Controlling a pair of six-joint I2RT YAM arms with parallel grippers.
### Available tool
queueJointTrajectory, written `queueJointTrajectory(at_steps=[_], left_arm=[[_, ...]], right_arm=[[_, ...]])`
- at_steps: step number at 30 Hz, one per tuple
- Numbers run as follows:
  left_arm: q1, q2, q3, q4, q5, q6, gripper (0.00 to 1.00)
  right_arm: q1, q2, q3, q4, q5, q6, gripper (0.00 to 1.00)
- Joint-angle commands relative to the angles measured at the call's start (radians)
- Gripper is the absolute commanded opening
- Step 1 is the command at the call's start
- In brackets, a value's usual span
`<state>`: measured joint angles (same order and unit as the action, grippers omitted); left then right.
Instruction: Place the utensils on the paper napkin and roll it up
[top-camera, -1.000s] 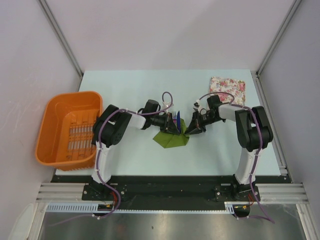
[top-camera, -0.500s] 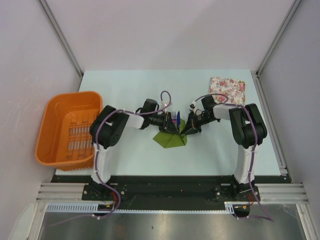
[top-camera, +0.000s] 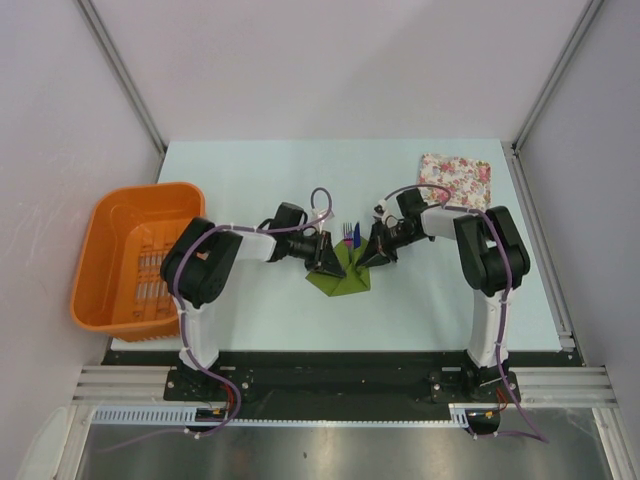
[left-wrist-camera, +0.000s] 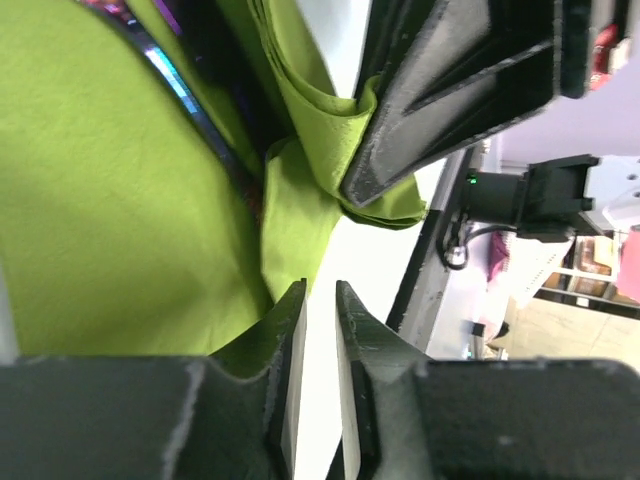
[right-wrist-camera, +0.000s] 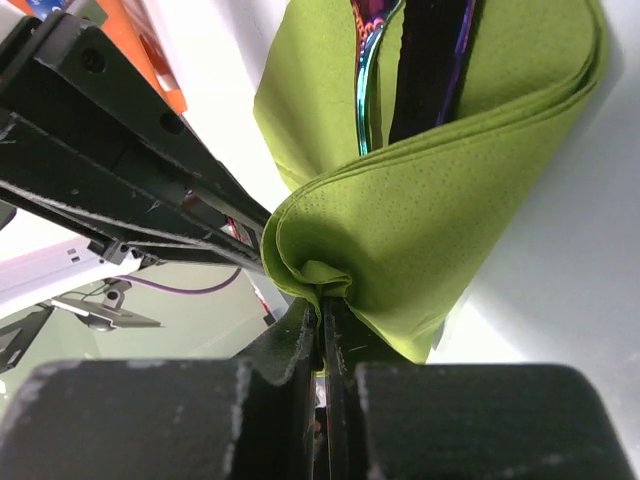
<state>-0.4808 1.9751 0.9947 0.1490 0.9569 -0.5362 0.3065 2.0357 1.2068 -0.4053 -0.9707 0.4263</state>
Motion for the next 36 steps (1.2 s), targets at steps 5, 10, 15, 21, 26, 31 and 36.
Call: queueJointTrajectory(at_steps=[5, 10, 15, 21, 26, 31, 36], left_arm=[[0.002, 0.033, 0.027, -0.069, -0.056, 0.096, 0.17], [0.001, 0.054, 0.038, -0.081, -0.078, 0.1, 0.14], [0.001, 0.074, 0.061, -0.098, -0.089, 0.108, 0.11], [0.001, 0.08, 0.074, -0.111, -0.092, 0.117, 0.08], [0.001, 0.08, 0.079, -0.124, -0.095, 0.125, 0.08], [0.001, 0.084, 0.082, -0.131, -0.096, 0.13, 0.08], [0.004, 0.067, 0.084, -0.14, -0.087, 0.136, 0.11]], right_arm=[[0.031, 0.009, 0.048, 0.02, 0.012, 0.012, 0.05], [0.046, 0.014, 0.053, 0.022, 0.015, 0.025, 0.04], [0.054, 0.032, 0.06, 0.026, 0.02, 0.029, 0.05], [0.071, 0.057, 0.069, 0.049, 0.023, 0.051, 0.05], [0.082, 0.073, 0.073, 0.066, 0.013, 0.068, 0.05], [0.089, 0.08, 0.073, 0.079, 0.018, 0.066, 0.05], [0.089, 0.099, 0.069, 0.075, 0.017, 0.054, 0.19]])
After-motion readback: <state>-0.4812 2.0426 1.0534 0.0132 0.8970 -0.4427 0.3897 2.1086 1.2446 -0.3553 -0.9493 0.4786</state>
